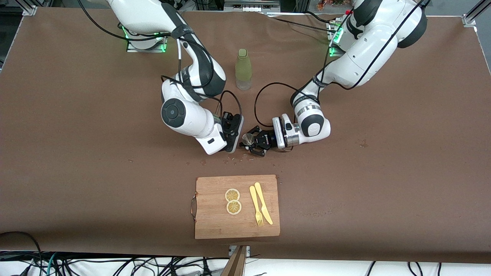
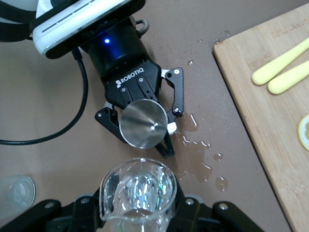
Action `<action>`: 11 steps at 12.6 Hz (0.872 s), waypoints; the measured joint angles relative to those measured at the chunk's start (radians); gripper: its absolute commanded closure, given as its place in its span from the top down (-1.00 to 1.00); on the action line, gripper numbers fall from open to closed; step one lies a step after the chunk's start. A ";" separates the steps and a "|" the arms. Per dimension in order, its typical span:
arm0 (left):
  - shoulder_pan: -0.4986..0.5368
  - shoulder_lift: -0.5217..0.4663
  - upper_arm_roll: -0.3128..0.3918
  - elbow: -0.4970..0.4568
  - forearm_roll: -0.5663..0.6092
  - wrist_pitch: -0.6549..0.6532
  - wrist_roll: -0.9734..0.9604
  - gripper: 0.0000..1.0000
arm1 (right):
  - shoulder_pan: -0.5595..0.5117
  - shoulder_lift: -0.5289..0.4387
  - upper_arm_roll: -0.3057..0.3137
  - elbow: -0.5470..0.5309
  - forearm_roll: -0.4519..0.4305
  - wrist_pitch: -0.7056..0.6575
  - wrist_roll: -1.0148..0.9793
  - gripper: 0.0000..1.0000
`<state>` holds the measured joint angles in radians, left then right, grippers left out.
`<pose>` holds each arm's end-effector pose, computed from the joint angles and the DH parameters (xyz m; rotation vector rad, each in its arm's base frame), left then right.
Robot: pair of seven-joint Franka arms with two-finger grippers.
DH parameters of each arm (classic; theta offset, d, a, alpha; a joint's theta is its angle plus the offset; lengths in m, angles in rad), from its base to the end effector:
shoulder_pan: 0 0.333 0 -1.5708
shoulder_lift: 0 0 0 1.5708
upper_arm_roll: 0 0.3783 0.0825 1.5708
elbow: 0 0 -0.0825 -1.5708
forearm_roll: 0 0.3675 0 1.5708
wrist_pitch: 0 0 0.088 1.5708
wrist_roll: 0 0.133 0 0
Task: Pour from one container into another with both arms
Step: 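Raise the glass cup with the right gripper above the jigger, then tilt the glass cup with the right gripper, pouring into the jigger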
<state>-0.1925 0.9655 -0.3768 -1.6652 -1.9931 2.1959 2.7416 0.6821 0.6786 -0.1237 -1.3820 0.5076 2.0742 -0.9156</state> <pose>0.6036 -0.3938 0.1319 1.4655 -1.1005 1.2720 0.6117 0.4508 0.3520 -2.2469 -1.6364 -0.1214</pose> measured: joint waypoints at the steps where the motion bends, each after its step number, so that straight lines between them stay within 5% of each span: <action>1: 0.000 0.000 0.000 0.000 0.000 0.000 0.000 -1.00 | 0.007 0.003 0.000 0.001 -0.005 0.000 0.001 -0.23; 11: -0.001 0.001 0.000 0.000 0.000 0.000 0.000 -1.00 | 0.057 0.044 -0.022 0.064 -0.073 0.000 0.076 -0.23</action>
<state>-0.1934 0.9663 -0.3766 -1.6649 -1.9931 2.1962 2.7415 0.7392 0.7224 -0.1454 -1.3183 0.4346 2.0743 -0.8399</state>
